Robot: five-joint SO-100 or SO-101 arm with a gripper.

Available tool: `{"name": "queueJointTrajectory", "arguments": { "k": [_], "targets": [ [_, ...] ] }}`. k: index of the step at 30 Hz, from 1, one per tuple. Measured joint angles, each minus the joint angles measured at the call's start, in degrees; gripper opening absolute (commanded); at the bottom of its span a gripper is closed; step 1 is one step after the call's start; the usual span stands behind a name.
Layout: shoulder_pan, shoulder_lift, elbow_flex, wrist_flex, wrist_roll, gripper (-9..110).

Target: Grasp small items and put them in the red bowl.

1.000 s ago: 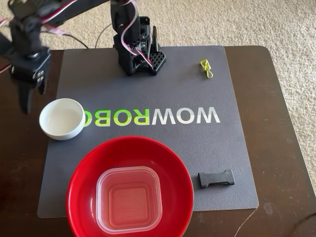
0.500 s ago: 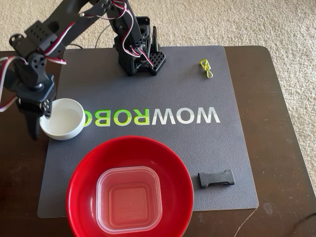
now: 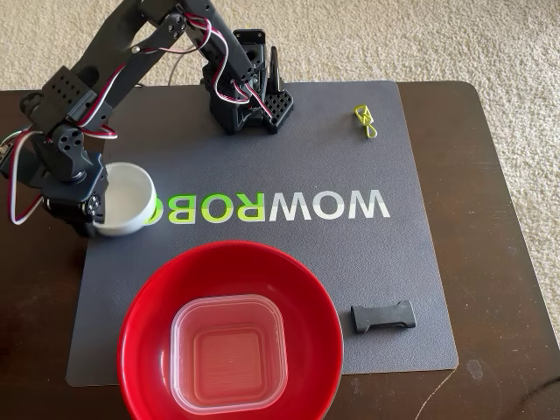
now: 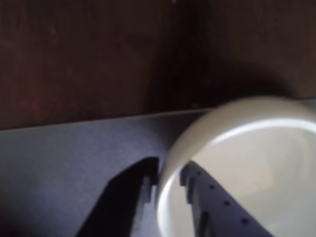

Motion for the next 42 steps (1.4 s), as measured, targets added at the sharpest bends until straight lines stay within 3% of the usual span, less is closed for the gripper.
{"name": "queueJointTrajectory", "arguments": {
  "k": [9,18,23,29,34,39,42],
  "targets": [
    [-6.42,15.82,1.41,2.9,-2.64,0],
    [-23.82,43.59,3.78,8.79,-5.54,0],
    [-34.37,49.31,3.34,9.4,-8.09,0],
    [-42.98,34.1,-14.33,10.46,-13.89,0],
    [-43.95,3.52,-50.01,19.25,-16.79,0],
    [-44.03,-18.98,-77.87,20.13,-16.79,0],
    [-44.03,-27.86,-88.42,20.13,-17.14,20]
  ]
}}
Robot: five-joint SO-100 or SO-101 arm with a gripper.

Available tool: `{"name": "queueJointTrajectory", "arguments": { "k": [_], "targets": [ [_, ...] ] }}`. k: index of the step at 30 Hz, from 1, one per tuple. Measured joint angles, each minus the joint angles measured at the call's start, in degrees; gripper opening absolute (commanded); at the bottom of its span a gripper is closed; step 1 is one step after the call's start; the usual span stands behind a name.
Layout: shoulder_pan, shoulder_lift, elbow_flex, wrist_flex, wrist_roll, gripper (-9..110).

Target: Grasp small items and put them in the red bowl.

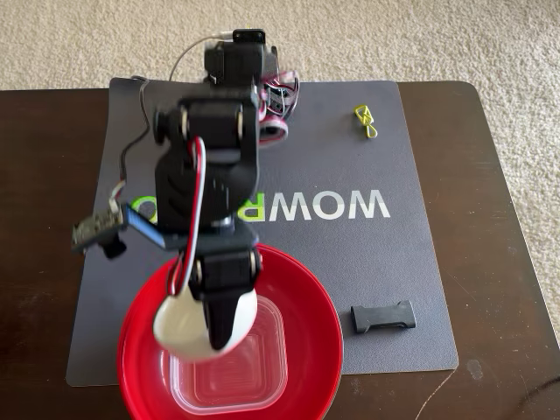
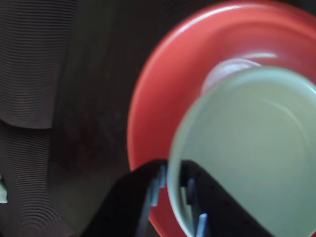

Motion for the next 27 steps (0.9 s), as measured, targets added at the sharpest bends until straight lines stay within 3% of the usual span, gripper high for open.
{"name": "queueJointTrajectory", "arguments": {
  "k": [13,19,23,27],
  "targets": [
    [-3.78,-0.62,-4.13,5.71,1.49,25],
    [-19.16,11.51,-3.69,13.18,7.56,26],
    [-30.5,13.01,7.47,13.97,3.08,26],
    [-31.55,7.47,12.57,13.97,-5.27,26]
  ]
}}
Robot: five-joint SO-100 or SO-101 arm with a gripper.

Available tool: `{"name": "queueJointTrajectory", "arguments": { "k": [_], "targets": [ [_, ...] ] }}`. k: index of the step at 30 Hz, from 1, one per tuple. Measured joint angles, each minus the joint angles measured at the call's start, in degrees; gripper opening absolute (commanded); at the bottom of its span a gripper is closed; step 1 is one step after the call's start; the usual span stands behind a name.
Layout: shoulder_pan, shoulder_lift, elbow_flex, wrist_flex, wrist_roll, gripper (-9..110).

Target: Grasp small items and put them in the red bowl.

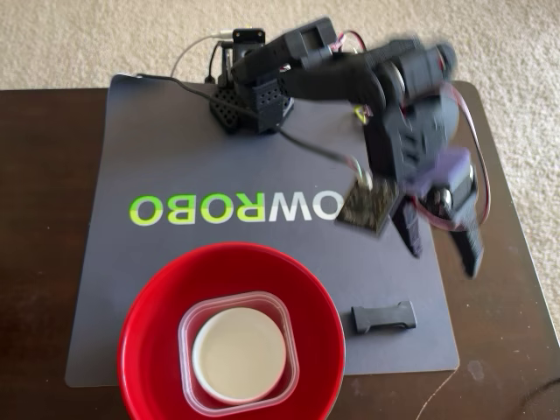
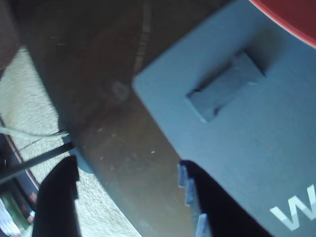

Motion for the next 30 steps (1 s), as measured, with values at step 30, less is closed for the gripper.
{"name": "queueJointTrajectory", "arguments": {
  "k": [30],
  "targets": [
    [4.31,-28.13,-9.49,-0.35,-10.37,0]
  ]
}}
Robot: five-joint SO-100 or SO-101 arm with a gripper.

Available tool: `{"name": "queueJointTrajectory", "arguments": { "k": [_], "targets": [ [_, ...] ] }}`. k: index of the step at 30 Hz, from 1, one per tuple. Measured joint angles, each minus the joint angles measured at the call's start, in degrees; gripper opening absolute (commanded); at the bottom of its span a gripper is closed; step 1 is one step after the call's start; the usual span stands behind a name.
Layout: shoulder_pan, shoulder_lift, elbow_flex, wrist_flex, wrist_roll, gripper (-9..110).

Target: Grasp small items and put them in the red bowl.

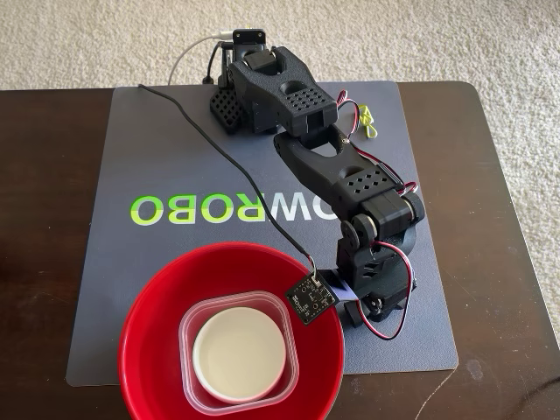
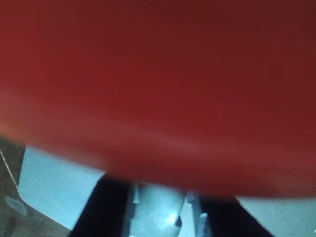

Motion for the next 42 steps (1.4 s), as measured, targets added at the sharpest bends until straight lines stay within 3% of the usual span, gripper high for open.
{"name": "queueJointTrajectory", "arguments": {
  "k": [14,18,23,24,27,30,39,42],
  "targets": [
    [-4.75,27.69,0.88,0.79,3.52,0],
    [5.98,34.1,7.12,0.79,0.62,0],
    [25.84,29.97,7.91,0.79,3.25,0],
    [28.12,27.95,7.38,0.79,4.39,1],
    [29.44,23.82,7.03,0.79,7.73,25],
    [29.0,22.76,6.94,0.79,9.4,34],
    [29.36,27.07,10.9,0.79,9.67,34],
    [26.54,34.01,19.78,0.79,11.43,32]
  ]
}}
